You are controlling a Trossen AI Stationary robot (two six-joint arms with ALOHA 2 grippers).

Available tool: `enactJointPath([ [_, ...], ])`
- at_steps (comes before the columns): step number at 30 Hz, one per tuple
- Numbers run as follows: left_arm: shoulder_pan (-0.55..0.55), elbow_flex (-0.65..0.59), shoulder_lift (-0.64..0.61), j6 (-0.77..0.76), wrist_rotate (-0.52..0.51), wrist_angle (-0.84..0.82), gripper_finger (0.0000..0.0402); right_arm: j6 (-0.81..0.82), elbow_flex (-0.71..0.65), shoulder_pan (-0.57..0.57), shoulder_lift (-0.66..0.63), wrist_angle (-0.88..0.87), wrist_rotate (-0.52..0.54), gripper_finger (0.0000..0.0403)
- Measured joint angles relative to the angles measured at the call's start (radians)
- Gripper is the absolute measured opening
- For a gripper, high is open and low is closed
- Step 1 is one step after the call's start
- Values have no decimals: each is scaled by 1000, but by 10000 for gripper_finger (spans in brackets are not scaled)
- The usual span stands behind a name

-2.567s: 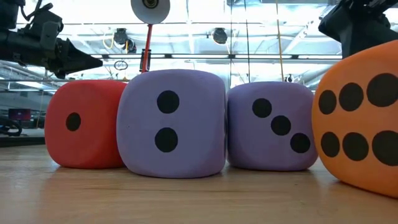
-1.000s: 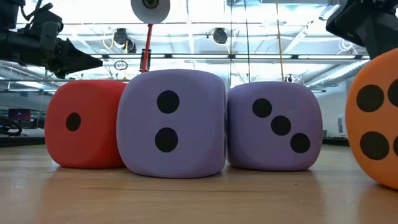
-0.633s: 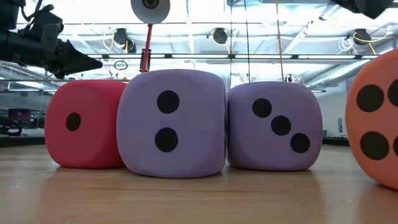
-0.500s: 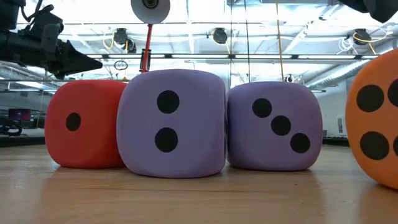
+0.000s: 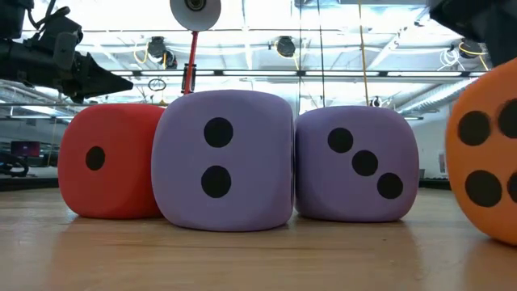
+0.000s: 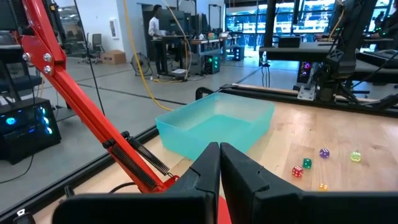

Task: Pick & Place Dice
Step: Put the big orange dice into the green bin

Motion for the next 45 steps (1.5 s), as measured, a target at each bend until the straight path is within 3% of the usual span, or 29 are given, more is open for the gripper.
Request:
enactJointPath([
  [12, 0, 0, 0, -1, 0, 1, 21, -58, 54, 13, 7, 41, 32, 357],
  [21, 0, 0, 0, -3, 0, 1, 21, -39, 68, 11, 7, -118, 50, 357],
  [36, 0, 0, 0, 7, 0, -20, 21, -573, 68, -24, 7, -101, 11, 357],
  [45, 0, 0, 0, 5, 0, -37, 21, -628, 68, -67, 7, -61, -95, 357],
])
